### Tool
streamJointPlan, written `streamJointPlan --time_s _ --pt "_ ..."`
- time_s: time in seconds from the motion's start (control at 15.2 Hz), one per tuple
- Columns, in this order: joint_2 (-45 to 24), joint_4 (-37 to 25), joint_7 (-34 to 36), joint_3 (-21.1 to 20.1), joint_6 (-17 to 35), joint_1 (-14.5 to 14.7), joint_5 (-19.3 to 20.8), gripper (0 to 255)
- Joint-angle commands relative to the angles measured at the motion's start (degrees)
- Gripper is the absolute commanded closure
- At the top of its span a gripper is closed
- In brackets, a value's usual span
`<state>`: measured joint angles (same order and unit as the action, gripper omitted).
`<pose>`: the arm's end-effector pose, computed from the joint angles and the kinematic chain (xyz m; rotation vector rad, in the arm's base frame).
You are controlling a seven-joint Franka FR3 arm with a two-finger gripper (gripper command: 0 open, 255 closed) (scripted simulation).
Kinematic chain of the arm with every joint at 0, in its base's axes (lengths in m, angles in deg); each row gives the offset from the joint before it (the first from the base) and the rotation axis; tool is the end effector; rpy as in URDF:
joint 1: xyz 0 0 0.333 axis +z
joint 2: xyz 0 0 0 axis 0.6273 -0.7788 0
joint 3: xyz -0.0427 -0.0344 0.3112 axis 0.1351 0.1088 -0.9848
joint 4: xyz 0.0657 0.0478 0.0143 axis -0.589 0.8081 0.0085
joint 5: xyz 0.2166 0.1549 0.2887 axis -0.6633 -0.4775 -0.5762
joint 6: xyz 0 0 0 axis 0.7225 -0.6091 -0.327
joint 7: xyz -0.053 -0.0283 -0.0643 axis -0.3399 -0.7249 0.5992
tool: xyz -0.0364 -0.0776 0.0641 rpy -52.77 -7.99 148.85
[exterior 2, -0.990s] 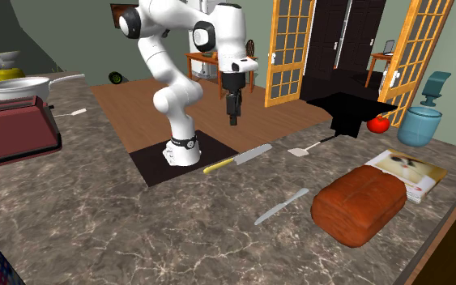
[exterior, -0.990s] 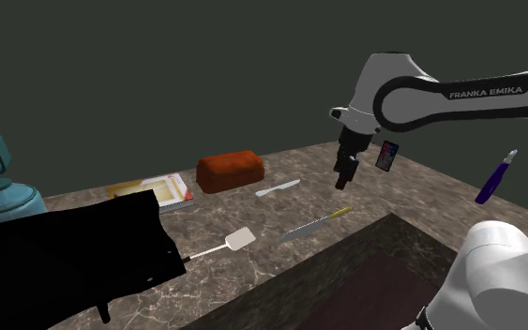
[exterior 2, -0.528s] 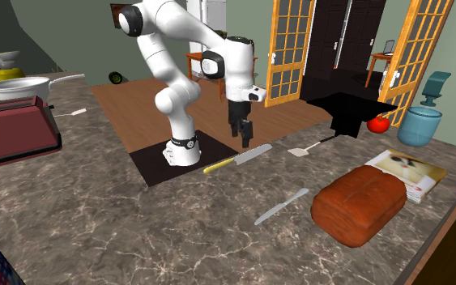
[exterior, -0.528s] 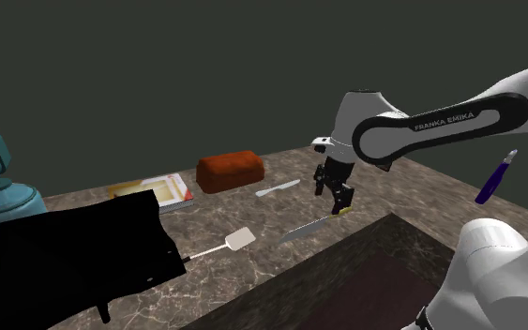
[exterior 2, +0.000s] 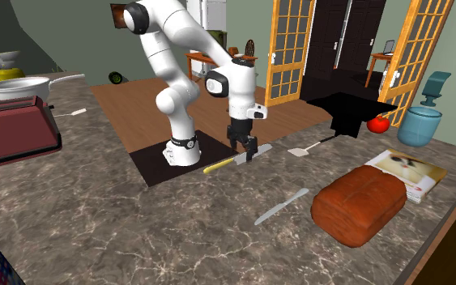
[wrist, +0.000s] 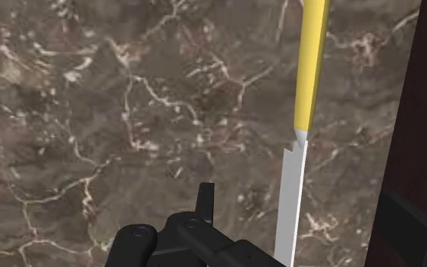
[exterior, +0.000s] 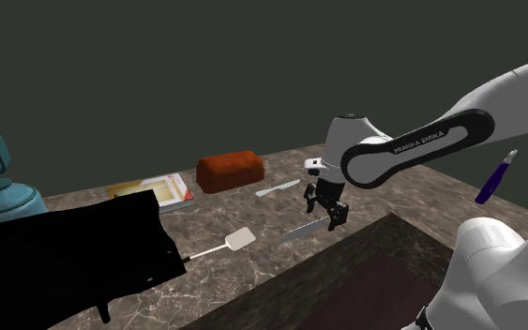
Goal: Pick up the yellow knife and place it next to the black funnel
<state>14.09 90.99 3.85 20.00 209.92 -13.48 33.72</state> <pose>0.3784 0.0237 0.3447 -2.3268 -2.0862 -0.0237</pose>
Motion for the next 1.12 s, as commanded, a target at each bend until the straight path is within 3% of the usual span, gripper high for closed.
streamJointPlan --time_s 0.0,0.53,0.59,1.06 --pt "-1.32 0.95 -0.29 0.44 2.27 0.12 -0.04 0" --pt "-1.72 1.13 -0.34 0.53 2.84 0.18 -0.09 0" --pt "-1.72 1.13 -0.34 0.53 2.84 0.18 -0.09 255" --pt "-1.72 1.13 -0.34 0.53 2.84 0.18 -0.09 255"
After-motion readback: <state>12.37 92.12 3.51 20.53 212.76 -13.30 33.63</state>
